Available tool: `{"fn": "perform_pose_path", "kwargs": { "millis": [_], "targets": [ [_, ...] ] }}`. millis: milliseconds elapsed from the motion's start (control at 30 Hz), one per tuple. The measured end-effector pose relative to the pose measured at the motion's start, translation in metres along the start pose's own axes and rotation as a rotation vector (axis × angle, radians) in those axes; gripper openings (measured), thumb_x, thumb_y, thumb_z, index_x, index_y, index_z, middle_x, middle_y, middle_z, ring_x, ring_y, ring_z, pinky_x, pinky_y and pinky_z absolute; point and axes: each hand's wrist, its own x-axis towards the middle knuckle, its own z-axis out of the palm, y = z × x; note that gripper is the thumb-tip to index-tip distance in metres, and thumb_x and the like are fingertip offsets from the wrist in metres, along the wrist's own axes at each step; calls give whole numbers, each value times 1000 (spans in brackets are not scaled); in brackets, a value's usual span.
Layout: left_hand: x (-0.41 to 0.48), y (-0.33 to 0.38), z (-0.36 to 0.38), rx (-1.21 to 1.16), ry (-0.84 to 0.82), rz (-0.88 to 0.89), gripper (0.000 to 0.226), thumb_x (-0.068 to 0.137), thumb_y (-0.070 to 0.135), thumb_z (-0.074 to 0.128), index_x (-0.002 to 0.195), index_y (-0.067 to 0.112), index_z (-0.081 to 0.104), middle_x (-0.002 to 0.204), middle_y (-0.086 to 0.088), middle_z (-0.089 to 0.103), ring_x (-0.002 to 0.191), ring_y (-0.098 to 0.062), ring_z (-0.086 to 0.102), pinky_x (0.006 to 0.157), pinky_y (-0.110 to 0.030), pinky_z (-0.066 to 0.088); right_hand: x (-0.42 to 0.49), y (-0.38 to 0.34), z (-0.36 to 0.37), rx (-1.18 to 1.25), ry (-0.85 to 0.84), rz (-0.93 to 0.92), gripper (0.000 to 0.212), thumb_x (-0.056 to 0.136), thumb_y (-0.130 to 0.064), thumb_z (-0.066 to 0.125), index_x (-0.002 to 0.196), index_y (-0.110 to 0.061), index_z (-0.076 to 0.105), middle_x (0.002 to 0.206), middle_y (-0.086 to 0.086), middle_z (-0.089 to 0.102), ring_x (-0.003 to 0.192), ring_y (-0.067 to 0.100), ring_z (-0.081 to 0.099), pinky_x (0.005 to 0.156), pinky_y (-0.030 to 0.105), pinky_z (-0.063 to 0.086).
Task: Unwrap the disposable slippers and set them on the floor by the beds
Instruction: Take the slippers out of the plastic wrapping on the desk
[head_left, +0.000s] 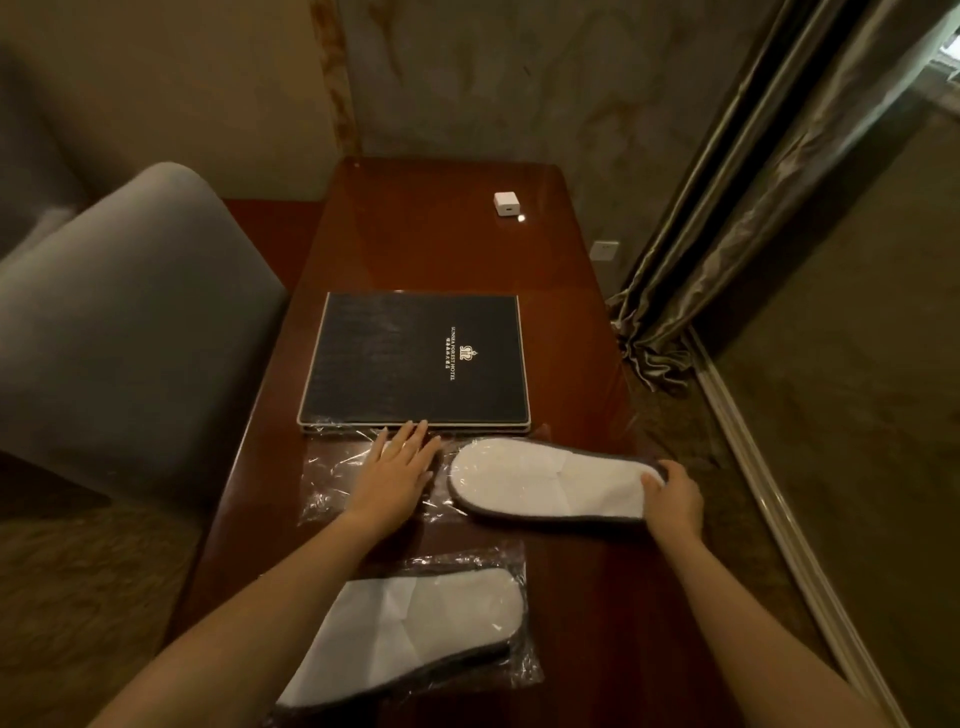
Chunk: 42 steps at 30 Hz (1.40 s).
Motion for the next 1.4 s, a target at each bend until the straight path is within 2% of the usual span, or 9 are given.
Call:
{"fn": "perform_pose_path", "kwargs": {
  "millis": [133,233,333,400,467,800,1067,1233,1400],
  "targets": [
    [-9,-7,15,77,-5,-5,54,96,46,8,147,28,6,158,1,0,144,-17,-11,114,-40,-12,3,20,-7,-179,56,-23,43,99,-22,37,137,-2,38,135,26,40,122,40,42,103,45,38],
    [-13,-8,12,132,-2,0,71,84,53,-20,146,28,2,154,2,-9,145,-18,-9,116,-42,-9,2,27,-10,-383,85,-42,44,99,-23,35,138,-3,36,137,25,39,123,38,40,101,44,37],
    [-13,-7,6,149,21,-5,57,95,47,1,147,26,8,157,0,-1,146,-20,-6,118,-43,-8,-4,24,-1,-604,76,-352,52,96,-30,41,143,-13,28,149,17,31,134,32,32,110,42,30],
    [-13,-3,1,126,41,2,51,99,39,18,147,24,14,159,-2,7,146,-21,-3,117,-42,-8,-10,20,14,-699,-73,-637,60,95,-40,40,147,-23,18,157,7,18,144,28,17,117,42,16],
    [-14,1,-3,118,48,8,49,100,36,21,147,23,17,158,-3,11,146,-21,0,117,-41,-7,-17,18,29,-742,-240,-769,64,94,-47,35,148,-29,7,159,2,6,146,25,4,118,41,6],
    [-36,-2,2,50,-51,-6,51,99,39,23,147,24,14,158,-2,14,147,-20,3,119,-39,-2,-19,36,27,-711,-310,-720,63,95,-49,30,149,-31,3,160,0,4,147,22,4,118,41,9],
    [-47,8,-10,71,22,-3,51,99,38,24,147,21,17,158,-5,13,147,-21,2,119,-39,-2,-32,24,22,-673,-304,-713,65,94,-46,37,149,-27,8,160,2,4,147,25,4,118,45,9],
    [-85,35,-21,-135,31,126,59,94,50,30,145,22,23,157,-4,20,146,-19,8,115,-31,-6,-82,-11,37,-527,-378,-1005,54,91,-35,48,142,-21,34,152,2,33,138,20,28,115,36,22],
    [-140,43,-3,-62,-232,165,111,67,84,37,148,19,-5,158,-7,-9,145,-24,-12,112,-37,-16,-123,-11,59,-601,-394,-1028,41,91,-38,45,127,-18,50,129,3,53,118,21,44,97,34,40]
  ]
}}
